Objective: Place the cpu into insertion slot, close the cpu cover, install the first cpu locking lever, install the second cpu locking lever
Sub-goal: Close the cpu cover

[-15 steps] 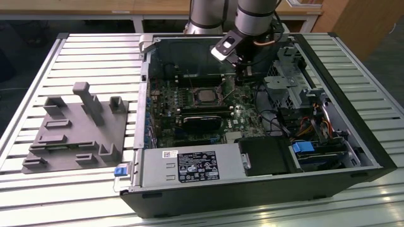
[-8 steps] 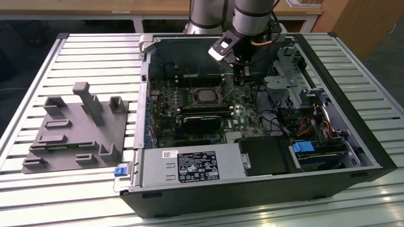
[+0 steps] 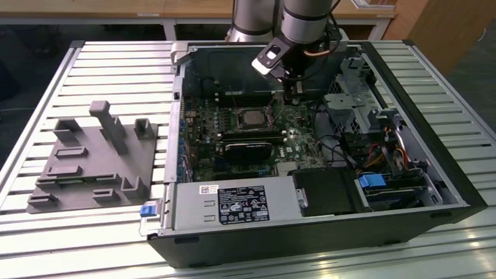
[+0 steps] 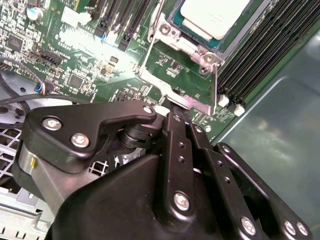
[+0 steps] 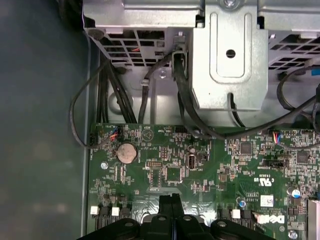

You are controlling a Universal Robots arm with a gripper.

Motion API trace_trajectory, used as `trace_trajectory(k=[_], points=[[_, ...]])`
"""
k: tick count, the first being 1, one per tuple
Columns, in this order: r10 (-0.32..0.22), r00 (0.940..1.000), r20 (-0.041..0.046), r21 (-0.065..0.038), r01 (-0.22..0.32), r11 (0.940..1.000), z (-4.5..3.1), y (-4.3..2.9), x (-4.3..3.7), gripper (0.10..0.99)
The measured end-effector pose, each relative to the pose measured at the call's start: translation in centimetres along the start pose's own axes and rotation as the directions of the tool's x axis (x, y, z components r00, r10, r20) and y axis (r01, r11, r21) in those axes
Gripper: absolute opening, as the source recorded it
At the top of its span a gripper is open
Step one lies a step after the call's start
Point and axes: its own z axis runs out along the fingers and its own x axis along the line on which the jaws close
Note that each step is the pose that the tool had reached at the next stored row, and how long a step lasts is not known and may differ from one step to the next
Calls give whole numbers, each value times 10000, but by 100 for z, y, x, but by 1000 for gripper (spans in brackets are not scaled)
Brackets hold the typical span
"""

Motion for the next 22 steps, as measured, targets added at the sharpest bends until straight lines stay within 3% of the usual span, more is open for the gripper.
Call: trace_trajectory(k=[11, 22], points=[[1, 10000, 0, 0, -1, 10000, -5, -150, 1, 118], [0, 10000, 1, 0, 0, 10000, -10, -343, 3, 118]])
